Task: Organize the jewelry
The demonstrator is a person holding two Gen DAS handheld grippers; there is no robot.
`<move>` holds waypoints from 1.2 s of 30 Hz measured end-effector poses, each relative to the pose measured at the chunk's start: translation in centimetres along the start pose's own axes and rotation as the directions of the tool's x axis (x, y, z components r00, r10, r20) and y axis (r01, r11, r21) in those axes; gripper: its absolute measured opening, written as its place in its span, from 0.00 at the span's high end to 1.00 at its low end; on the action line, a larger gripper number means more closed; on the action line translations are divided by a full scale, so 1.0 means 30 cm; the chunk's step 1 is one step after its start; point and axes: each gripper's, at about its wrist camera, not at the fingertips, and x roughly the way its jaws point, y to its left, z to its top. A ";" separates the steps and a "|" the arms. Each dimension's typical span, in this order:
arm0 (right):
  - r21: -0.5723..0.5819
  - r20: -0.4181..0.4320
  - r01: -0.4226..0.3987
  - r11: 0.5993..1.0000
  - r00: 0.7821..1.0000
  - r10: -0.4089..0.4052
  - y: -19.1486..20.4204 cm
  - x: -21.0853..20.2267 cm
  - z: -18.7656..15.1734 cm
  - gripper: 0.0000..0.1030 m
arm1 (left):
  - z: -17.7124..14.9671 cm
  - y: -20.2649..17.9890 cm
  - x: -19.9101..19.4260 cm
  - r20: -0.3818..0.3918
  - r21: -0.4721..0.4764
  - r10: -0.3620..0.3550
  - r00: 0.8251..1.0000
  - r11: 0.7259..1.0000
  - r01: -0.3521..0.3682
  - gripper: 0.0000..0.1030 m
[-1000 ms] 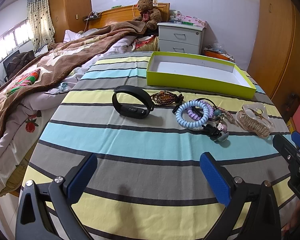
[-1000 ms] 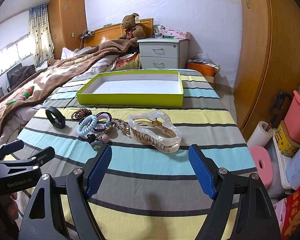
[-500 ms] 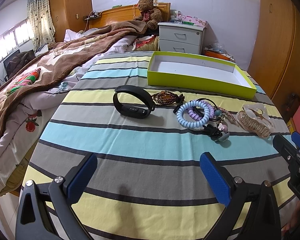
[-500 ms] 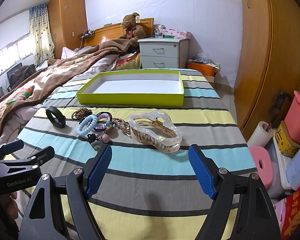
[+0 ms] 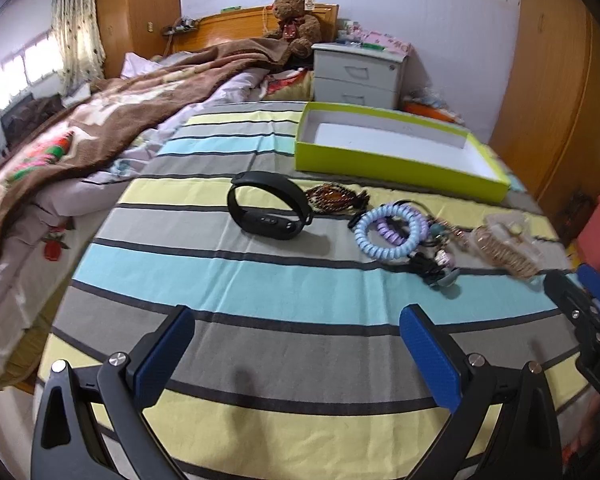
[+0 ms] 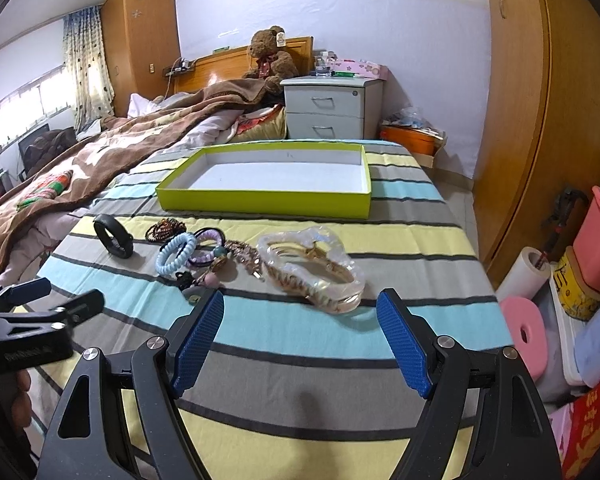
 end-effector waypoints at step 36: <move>-0.135 -0.425 -0.375 0.917 0.858 0.288 -0.153 0.401 0.194 0.49 | 0.181 0.160 0.148 -0.060 -0.039 -0.070 0.996 0.997 0.068 0.00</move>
